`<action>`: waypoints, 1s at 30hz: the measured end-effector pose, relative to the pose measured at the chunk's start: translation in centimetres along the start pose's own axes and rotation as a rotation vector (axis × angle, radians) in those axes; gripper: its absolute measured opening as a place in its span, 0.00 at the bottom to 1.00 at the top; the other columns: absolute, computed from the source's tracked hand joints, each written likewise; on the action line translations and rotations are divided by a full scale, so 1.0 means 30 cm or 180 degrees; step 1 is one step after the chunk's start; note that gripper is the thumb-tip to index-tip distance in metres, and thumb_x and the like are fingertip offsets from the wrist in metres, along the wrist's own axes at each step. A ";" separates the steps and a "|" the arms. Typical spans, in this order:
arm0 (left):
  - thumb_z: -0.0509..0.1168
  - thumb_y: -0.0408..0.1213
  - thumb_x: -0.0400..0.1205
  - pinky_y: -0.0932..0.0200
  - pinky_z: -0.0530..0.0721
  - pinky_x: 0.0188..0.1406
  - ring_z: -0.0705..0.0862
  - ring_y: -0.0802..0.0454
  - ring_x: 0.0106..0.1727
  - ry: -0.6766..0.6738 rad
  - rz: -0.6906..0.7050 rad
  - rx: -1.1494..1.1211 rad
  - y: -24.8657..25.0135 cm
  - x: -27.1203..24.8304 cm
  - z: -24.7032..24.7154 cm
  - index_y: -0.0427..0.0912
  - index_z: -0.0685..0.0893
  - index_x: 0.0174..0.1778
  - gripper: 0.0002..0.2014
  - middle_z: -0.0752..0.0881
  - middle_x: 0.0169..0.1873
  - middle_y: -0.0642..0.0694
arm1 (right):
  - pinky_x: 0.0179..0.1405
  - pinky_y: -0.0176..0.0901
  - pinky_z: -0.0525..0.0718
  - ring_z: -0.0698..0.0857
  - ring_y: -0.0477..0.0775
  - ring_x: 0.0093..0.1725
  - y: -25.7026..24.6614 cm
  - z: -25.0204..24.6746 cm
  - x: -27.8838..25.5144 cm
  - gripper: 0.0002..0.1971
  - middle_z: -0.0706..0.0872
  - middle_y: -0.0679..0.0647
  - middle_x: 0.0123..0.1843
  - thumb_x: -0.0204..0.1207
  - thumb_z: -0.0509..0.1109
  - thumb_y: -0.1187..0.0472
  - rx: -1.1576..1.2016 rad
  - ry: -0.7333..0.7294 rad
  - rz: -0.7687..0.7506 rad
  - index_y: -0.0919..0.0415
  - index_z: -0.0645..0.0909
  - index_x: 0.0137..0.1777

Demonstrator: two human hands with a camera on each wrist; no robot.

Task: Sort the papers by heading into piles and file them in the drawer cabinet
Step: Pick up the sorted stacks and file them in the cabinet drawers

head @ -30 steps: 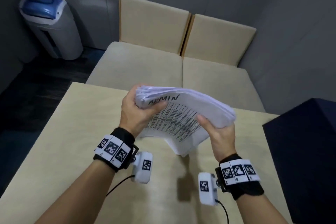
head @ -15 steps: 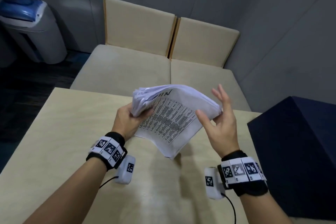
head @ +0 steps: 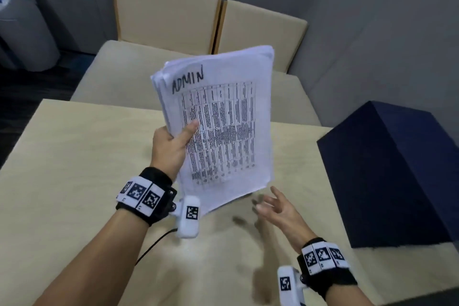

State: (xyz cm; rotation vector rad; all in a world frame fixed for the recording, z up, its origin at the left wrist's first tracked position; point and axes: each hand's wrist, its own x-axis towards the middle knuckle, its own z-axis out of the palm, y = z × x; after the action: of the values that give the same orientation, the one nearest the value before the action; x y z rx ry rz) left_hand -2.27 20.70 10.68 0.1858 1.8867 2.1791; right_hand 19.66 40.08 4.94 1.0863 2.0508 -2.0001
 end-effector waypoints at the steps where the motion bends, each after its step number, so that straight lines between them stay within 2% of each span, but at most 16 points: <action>1: 0.70 0.38 0.81 0.58 0.85 0.44 0.85 0.53 0.40 0.0085 -0.0092 -0.0216 0.018 -0.034 0.031 0.42 0.82 0.41 0.06 0.88 0.33 0.51 | 0.49 0.31 0.85 0.86 0.50 0.67 0.010 -0.007 -0.021 0.65 0.81 0.54 0.73 0.49 0.88 0.37 0.0264 -0.0049 0.0052 0.56 0.59 0.85; 3: 0.70 0.34 0.81 0.61 0.86 0.47 0.89 0.60 0.41 0.0096 -0.0176 -0.0593 0.046 -0.093 0.088 0.46 0.81 0.43 0.04 0.91 0.33 0.59 | 0.48 0.37 0.87 0.88 0.56 0.63 0.010 -0.019 -0.053 0.56 0.84 0.60 0.71 0.52 0.89 0.43 0.0885 -0.0185 0.0063 0.60 0.70 0.79; 4: 0.71 0.34 0.80 0.60 0.86 0.48 0.90 0.59 0.45 0.0004 -0.0181 -0.0740 0.061 -0.130 0.125 0.44 0.83 0.46 0.03 0.92 0.38 0.57 | 0.49 0.41 0.87 0.88 0.58 0.63 0.011 -0.041 -0.072 0.55 0.84 0.62 0.71 0.50 0.90 0.42 0.1129 -0.0268 0.0023 0.62 0.72 0.77; 7: 0.71 0.36 0.76 0.54 0.87 0.56 0.89 0.46 0.59 -0.0231 -0.0189 -0.1178 0.111 -0.248 0.229 0.38 0.85 0.56 0.14 0.90 0.55 0.40 | 0.57 0.49 0.87 0.84 0.63 0.68 0.004 -0.123 -0.118 0.56 0.83 0.65 0.71 0.49 0.91 0.45 0.1842 -0.0334 -0.0074 0.66 0.73 0.77; 10: 0.68 0.33 0.81 0.47 0.84 0.64 0.86 0.41 0.64 -0.0297 -0.0041 -0.1503 0.119 -0.379 0.330 0.38 0.84 0.60 0.12 0.87 0.61 0.37 | 0.65 0.53 0.83 0.83 0.63 0.70 0.005 -0.231 -0.187 0.52 0.82 0.67 0.72 0.54 0.91 0.51 0.2283 -0.0388 -0.0267 0.67 0.73 0.77; 12: 0.65 0.32 0.83 0.48 0.85 0.62 0.87 0.44 0.62 -0.0292 -0.0020 -0.1569 0.107 -0.467 0.395 0.39 0.84 0.61 0.11 0.89 0.58 0.41 | 0.60 0.51 0.86 0.85 0.61 0.67 0.016 -0.312 -0.258 0.44 0.85 0.64 0.69 0.59 0.88 0.57 0.2264 -0.0243 -0.0440 0.64 0.75 0.76; 14: 0.67 0.34 0.82 0.48 0.86 0.61 0.87 0.44 0.62 -0.0205 -0.0089 -0.1574 0.088 -0.554 0.444 0.39 0.83 0.62 0.13 0.89 0.59 0.41 | 0.60 0.49 0.87 0.86 0.58 0.66 0.040 -0.395 -0.326 0.34 0.89 0.58 0.65 0.65 0.83 0.58 0.1934 0.0100 -0.0554 0.61 0.79 0.73; 15: 0.68 0.36 0.80 0.46 0.86 0.61 0.87 0.43 0.62 -0.0148 -0.0127 -0.1497 0.075 -0.595 0.467 0.39 0.83 0.63 0.15 0.88 0.60 0.40 | 0.65 0.52 0.84 0.86 0.58 0.66 0.054 -0.437 -0.357 0.31 0.90 0.55 0.63 0.66 0.83 0.55 0.1639 0.0337 -0.0609 0.59 0.81 0.70; 17: 0.71 0.36 0.78 0.44 0.87 0.59 0.88 0.41 0.60 -0.0026 -0.0209 -0.1250 0.044 -0.664 0.513 0.39 0.84 0.61 0.15 0.89 0.59 0.39 | 0.71 0.60 0.80 0.87 0.55 0.64 0.089 -0.519 -0.408 0.31 0.91 0.50 0.60 0.60 0.86 0.42 0.1116 0.0721 -0.0728 0.53 0.85 0.62; 18: 0.71 0.35 0.79 0.44 0.88 0.57 0.89 0.40 0.58 0.0003 -0.0250 -0.1130 0.021 -0.685 0.532 0.38 0.85 0.60 0.14 0.90 0.57 0.39 | 0.72 0.62 0.79 0.88 0.54 0.63 0.107 -0.551 -0.430 0.32 0.91 0.49 0.59 0.58 0.86 0.38 0.0953 0.0848 -0.0727 0.50 0.85 0.61; 19: 0.72 0.32 0.79 0.44 0.89 0.54 0.89 0.40 0.57 0.0018 -0.0314 -0.1034 -0.005 -0.701 0.548 0.36 0.85 0.60 0.14 0.90 0.55 0.40 | 0.71 0.63 0.80 0.88 0.54 0.63 0.121 -0.578 -0.455 0.30 0.91 0.49 0.60 0.60 0.86 0.39 0.0872 0.0923 -0.0753 0.49 0.85 0.61; 21: 0.71 0.30 0.79 0.46 0.90 0.51 0.90 0.40 0.56 0.0082 -0.0575 -0.1038 -0.061 -0.713 0.570 0.34 0.85 0.62 0.14 0.91 0.54 0.41 | 0.67 0.61 0.82 0.88 0.58 0.62 0.148 -0.624 -0.518 0.17 0.91 0.53 0.60 0.74 0.80 0.55 0.0967 0.0959 -0.0924 0.52 0.85 0.62; 22: 0.71 0.29 0.80 0.47 0.90 0.50 0.89 0.40 0.56 0.0131 -0.0754 -0.1152 -0.089 -0.713 0.576 0.33 0.84 0.63 0.15 0.91 0.55 0.41 | 0.64 0.60 0.84 0.89 0.59 0.61 0.165 -0.649 -0.555 0.13 0.91 0.56 0.59 0.77 0.76 0.65 0.1136 0.0942 -0.0985 0.56 0.85 0.61; 24: 0.68 0.26 0.81 0.47 0.90 0.49 0.88 0.38 0.59 0.0093 -0.1121 -0.1487 -0.142 -0.720 0.589 0.31 0.81 0.68 0.18 0.88 0.60 0.37 | 0.62 0.59 0.84 0.89 0.61 0.60 0.201 -0.698 -0.631 0.15 0.91 0.58 0.59 0.76 0.73 0.71 0.1349 0.1001 -0.1002 0.60 0.84 0.62; 28: 0.61 0.27 0.84 0.44 0.86 0.60 0.85 0.40 0.66 -0.0550 -0.1604 -0.1925 -0.232 -0.799 0.646 0.33 0.77 0.73 0.20 0.85 0.66 0.37 | 0.67 0.59 0.83 0.86 0.61 0.67 0.324 -0.772 -0.742 0.25 0.87 0.62 0.68 0.75 0.75 0.67 0.1838 0.0806 -0.0514 0.64 0.78 0.73; 30: 0.60 0.28 0.84 0.42 0.84 0.62 0.85 0.40 0.66 -0.0723 -0.1724 -0.1952 -0.262 -0.839 0.677 0.33 0.77 0.73 0.20 0.85 0.66 0.37 | 0.67 0.57 0.84 0.86 0.60 0.66 0.372 -0.798 -0.791 0.25 0.87 0.62 0.67 0.76 0.74 0.65 0.1976 0.0880 -0.0329 0.65 0.77 0.73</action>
State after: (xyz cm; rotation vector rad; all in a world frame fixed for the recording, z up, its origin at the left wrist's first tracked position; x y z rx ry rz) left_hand 28.00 34.24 7.73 -0.1696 0.9369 2.1091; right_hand 53.03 50.46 11.21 1.4410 1.6375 -2.7806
